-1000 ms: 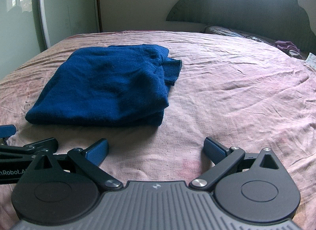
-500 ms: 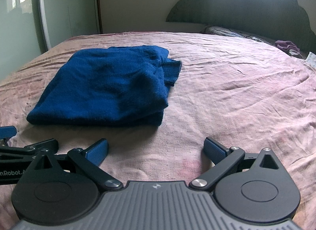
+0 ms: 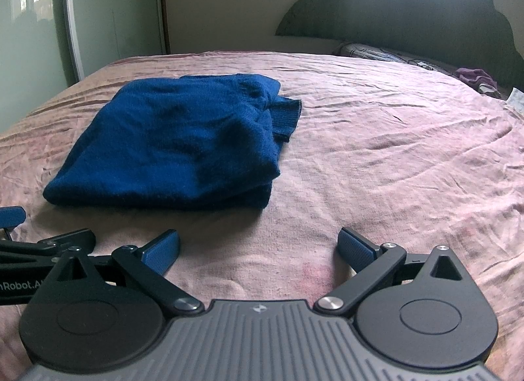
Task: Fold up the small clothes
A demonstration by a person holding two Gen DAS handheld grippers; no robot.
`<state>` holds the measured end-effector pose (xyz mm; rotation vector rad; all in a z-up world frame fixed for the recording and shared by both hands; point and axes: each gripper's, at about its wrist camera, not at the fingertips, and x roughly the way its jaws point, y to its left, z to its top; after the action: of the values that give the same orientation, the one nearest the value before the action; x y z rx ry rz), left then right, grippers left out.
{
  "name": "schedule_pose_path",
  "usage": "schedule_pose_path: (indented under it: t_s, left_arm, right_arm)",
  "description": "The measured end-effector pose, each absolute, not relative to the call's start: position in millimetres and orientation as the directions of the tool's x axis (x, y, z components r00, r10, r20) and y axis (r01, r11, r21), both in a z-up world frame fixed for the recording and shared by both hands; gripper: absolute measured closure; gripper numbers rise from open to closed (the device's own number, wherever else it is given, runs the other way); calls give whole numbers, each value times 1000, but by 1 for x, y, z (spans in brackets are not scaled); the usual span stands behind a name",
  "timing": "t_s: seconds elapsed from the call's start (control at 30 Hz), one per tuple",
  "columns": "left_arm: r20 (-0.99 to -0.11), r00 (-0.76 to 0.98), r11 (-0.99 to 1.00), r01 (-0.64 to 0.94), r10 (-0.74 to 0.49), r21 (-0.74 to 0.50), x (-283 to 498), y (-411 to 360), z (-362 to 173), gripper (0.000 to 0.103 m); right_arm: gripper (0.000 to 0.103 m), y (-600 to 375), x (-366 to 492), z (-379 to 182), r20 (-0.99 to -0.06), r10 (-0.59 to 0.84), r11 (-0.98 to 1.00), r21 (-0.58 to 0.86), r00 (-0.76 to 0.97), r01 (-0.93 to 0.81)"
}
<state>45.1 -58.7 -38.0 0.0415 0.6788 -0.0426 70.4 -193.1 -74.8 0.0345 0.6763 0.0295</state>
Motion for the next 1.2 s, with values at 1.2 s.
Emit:
schedule_pose_path:
  t_s: [1.2]
  left_arm:
    - [-627, 779, 999, 48, -24, 22, 45, -58, -37, 0]
  right_arm:
    - [0, -192, 70, -75, -625, 36, 999, 39, 780, -15]
